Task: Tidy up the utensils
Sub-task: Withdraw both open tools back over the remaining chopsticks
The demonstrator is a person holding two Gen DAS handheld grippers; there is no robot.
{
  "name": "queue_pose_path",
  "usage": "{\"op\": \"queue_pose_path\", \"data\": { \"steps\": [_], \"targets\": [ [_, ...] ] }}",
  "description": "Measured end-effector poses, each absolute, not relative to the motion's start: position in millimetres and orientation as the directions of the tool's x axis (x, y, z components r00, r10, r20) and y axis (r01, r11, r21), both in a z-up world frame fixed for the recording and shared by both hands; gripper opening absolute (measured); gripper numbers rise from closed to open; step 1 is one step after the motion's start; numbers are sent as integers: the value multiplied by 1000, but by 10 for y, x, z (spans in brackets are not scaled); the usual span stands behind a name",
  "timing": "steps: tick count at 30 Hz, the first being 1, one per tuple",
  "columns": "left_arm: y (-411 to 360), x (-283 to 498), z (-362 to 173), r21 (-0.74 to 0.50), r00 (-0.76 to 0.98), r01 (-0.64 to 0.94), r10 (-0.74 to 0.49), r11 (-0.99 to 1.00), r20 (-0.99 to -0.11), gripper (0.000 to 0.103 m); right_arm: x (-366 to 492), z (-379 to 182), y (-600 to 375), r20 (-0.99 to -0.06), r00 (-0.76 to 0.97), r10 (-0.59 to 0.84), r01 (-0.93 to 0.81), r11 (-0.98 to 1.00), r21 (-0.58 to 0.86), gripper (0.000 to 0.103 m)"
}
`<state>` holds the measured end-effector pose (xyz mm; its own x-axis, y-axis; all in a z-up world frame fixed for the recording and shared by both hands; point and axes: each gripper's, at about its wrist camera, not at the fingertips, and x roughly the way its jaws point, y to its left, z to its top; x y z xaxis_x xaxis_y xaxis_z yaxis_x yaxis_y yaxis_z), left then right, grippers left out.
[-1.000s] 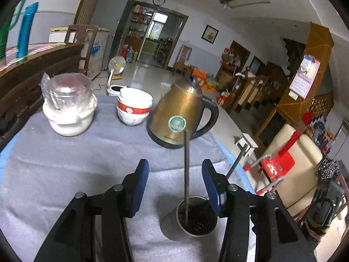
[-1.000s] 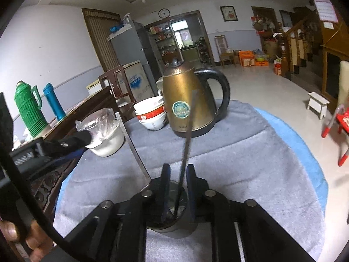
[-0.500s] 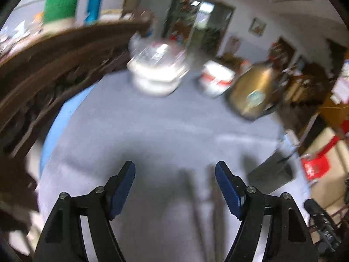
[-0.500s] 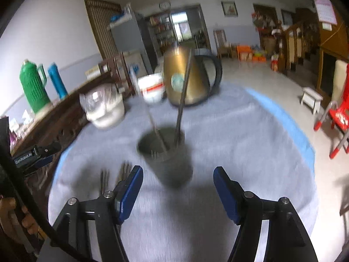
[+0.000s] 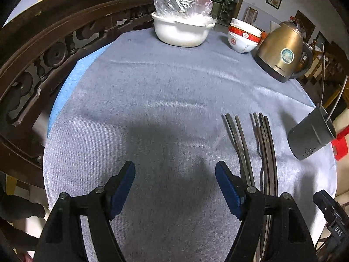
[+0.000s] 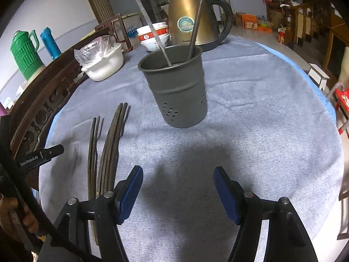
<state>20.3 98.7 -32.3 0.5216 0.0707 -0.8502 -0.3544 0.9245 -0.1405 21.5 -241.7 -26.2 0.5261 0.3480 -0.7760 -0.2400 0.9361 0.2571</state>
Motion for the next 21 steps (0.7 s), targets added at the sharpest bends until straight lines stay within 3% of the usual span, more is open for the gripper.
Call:
{"op": "queue_pose_path", "data": {
  "steps": [21],
  "targets": [
    [926,207,-424,-93,483,-351,95,932,-871,76,276,-305,-2313,-774,502,386,-259,921,291,71]
  ]
}}
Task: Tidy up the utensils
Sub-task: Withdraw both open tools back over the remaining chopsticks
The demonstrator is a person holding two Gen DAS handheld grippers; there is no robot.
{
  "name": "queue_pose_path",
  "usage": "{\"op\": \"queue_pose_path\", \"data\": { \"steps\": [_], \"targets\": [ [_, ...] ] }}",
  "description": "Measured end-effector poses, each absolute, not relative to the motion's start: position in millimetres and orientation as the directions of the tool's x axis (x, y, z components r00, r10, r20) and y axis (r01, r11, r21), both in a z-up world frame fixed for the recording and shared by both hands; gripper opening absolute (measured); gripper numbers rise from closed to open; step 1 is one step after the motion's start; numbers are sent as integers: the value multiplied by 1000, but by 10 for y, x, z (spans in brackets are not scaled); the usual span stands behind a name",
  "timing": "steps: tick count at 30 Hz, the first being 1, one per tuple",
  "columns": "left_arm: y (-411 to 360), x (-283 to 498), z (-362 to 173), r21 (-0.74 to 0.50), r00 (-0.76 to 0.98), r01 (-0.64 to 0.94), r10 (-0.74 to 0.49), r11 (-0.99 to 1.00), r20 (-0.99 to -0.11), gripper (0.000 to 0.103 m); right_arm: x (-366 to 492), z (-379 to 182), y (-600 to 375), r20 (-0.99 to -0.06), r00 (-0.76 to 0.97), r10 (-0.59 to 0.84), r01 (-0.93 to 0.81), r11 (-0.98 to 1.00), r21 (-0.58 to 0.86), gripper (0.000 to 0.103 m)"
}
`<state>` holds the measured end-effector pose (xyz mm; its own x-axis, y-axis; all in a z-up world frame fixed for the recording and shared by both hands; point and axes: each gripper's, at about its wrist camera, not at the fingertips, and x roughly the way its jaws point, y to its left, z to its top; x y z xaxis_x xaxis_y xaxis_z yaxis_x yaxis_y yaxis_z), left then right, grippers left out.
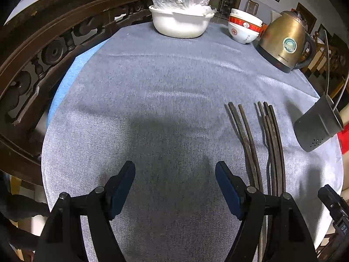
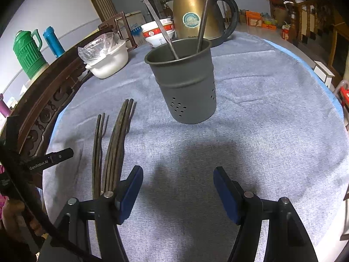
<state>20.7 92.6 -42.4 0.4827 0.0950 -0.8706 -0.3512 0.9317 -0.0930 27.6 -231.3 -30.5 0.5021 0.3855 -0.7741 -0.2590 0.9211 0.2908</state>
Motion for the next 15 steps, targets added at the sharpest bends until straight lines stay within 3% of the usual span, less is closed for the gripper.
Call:
{"op": "queue_pose_path", "data": {
  "steps": [15],
  "targets": [
    [950,169,-379,-132,494,-347,62,928,-867,76,257,-209,-2209,-768,494,407,-300,909,289,71]
  ]
}}
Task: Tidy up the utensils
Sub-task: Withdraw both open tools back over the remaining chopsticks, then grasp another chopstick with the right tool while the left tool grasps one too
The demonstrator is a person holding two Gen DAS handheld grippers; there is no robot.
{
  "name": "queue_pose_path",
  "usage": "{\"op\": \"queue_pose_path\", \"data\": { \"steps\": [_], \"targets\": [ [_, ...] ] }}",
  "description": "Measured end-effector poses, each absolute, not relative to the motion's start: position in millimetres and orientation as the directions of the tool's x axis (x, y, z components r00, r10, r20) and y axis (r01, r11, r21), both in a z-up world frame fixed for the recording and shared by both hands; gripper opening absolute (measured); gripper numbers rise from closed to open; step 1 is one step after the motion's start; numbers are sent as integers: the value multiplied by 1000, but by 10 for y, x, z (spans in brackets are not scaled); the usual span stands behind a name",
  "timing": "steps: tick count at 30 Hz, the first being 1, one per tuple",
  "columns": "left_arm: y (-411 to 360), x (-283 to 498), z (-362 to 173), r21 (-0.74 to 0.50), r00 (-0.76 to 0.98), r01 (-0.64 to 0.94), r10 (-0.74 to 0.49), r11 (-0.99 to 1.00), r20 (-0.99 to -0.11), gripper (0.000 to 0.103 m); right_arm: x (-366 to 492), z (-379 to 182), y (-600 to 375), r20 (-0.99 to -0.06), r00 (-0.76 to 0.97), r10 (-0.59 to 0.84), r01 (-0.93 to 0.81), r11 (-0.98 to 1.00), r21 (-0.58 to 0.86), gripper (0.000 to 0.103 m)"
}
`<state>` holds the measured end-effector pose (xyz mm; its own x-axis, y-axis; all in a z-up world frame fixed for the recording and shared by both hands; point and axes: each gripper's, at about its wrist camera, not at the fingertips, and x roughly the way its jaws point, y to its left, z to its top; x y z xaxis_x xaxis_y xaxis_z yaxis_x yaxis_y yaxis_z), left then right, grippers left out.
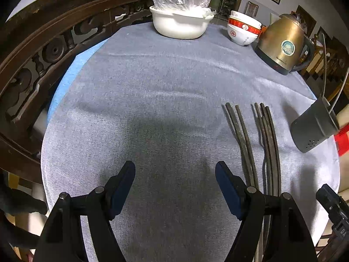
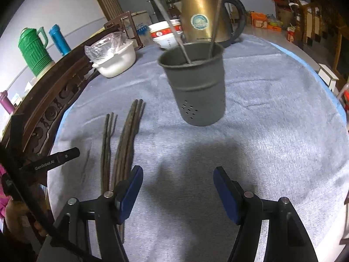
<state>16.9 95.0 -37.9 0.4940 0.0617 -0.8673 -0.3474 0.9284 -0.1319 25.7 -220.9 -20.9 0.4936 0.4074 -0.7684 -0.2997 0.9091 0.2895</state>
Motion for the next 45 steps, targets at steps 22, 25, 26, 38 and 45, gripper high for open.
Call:
{"op": "queue_pose_path", "data": {
  "steps": [22,25,26,38,45],
  "targets": [
    [998,98,-416,-216,501,-335,-21,917,-865,76,752,-459,-1344,-863,294,410,-343,888,305,30],
    [970,115,-416,-213,497,-328,-23,920,-867,76,792,-512,-1340,-870,284,403,-332,893,305,27],
    [962,124,-417,-216,495,-326,-28,920,-868,76,802,-513,-1349,-872,280,402,-330,893,306,25],
    [675,407,-351,-243,458,-287,-90,927,-884,76,889,-556,-1407,-874,269,404,-350,887,302,24],
    [498,666,-366,-221,394,-295,-92,930,-915,72,900,-577,-1611,-886,259,385,-364,888,279,8]
  ]
}}
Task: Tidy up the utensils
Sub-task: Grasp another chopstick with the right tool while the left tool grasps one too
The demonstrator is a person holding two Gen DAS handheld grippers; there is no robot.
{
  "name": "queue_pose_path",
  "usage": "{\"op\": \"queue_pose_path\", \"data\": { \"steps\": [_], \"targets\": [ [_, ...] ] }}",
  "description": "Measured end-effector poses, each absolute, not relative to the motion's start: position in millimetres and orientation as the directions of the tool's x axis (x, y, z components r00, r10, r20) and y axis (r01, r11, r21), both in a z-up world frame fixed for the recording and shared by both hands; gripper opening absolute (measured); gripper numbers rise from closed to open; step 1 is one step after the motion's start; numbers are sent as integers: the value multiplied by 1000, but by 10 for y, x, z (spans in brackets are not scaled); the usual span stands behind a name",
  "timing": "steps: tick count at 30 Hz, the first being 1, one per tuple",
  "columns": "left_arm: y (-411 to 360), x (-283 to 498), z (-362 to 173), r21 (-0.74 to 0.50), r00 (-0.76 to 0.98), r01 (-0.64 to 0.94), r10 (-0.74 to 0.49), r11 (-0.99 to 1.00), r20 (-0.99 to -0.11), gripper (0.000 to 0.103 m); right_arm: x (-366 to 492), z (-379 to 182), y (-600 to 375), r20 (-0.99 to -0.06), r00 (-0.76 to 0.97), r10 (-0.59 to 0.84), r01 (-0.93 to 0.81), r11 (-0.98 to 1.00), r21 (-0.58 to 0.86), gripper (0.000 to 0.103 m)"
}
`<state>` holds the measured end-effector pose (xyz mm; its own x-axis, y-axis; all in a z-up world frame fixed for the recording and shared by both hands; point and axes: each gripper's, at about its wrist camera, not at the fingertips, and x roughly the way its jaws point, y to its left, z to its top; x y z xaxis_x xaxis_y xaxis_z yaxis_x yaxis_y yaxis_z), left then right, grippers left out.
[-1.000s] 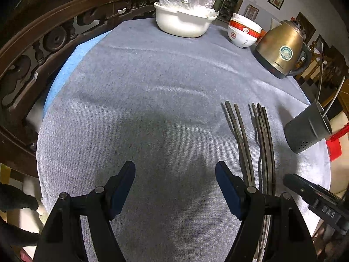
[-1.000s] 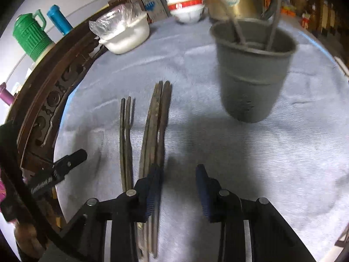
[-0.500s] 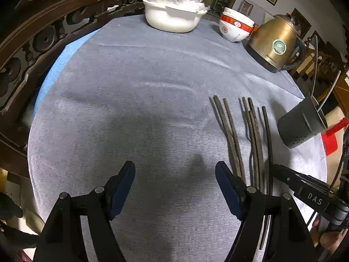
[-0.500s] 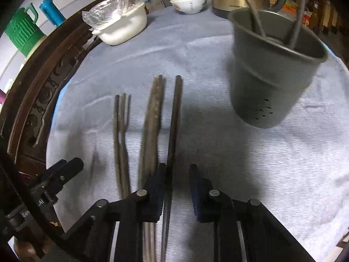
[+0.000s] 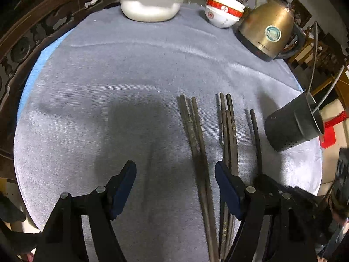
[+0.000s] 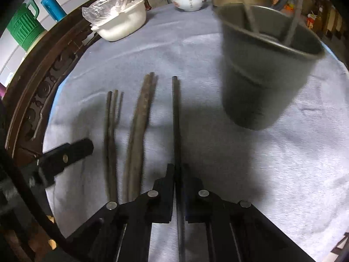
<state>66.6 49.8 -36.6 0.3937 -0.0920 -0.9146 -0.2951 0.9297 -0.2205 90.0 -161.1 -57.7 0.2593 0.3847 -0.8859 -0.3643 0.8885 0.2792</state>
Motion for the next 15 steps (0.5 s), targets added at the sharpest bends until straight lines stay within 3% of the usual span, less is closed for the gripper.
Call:
{"op": "queue_pose_path", "data": {
  "steps": [2,4,8,10,15],
  "targets": [
    [446,723,-397,-195,372,-296,-75,935,-925,66,900,-582,-1703,-883,255,394,-360,886,292,8],
    [423,778,-494,-179,323,-306,-75,935,-944,48,897,-591,-1751,-880,254,401,-360,884,299,8],
    [400,810,-510,-146,301,-304,-51,941,-952,38,884,-609,-1811,-870,251,423,-363,875,321,8],
    [419,814,-513,-151,289,-305,-59,940,-956,14,887,-613,-1812,-868,250,430,-365,872,326,8],
    [499,758,-501,-149,258,-230,-88,962,-962,7,871,-611,-1871,-873,232,429,-386,864,322,8]
  ]
}}
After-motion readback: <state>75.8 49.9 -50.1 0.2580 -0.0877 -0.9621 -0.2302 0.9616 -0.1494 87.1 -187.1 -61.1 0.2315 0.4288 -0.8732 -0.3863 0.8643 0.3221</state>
